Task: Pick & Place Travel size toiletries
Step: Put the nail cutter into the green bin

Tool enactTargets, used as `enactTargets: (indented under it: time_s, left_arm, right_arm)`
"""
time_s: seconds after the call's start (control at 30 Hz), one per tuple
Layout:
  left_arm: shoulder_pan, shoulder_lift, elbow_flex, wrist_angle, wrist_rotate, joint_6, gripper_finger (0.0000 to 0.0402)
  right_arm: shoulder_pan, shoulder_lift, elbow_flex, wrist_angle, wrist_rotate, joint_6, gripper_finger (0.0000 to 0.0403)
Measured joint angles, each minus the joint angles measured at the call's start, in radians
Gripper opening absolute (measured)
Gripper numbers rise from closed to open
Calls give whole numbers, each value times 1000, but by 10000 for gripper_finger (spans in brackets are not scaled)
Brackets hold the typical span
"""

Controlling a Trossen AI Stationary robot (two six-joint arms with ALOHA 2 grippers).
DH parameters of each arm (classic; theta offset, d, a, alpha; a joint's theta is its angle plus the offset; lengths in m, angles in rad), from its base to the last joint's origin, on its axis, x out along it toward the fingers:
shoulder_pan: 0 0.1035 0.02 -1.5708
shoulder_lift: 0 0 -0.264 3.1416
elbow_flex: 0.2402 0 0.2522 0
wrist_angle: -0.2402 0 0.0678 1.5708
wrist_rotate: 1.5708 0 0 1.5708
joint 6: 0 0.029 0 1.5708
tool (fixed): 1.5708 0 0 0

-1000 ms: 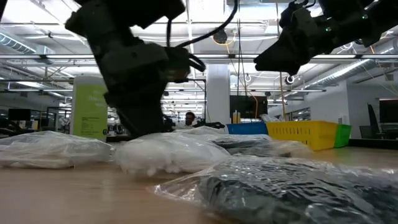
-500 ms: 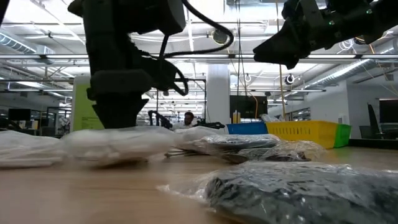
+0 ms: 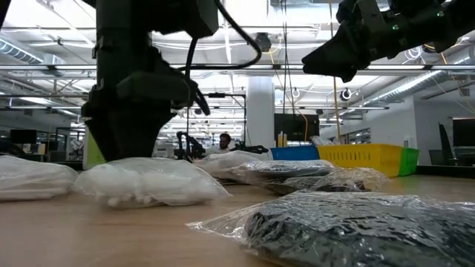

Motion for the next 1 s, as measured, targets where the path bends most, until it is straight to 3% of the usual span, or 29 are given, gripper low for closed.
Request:
enactTargets:
  time_s: [0.3,0.6,1.0]
  left_arm:
    - [2,3,-41,18,-16,-47,294]
    - [28,3,-42,-137,-182,-37,294]
    - [56,-17,-41,-179,-161,35,294]
  right_arm:
    - [0,0,0,0,0,0,150]
    - [0,0,0,0,0,0,151]
    - [0,0,0,-1,0,0,151]
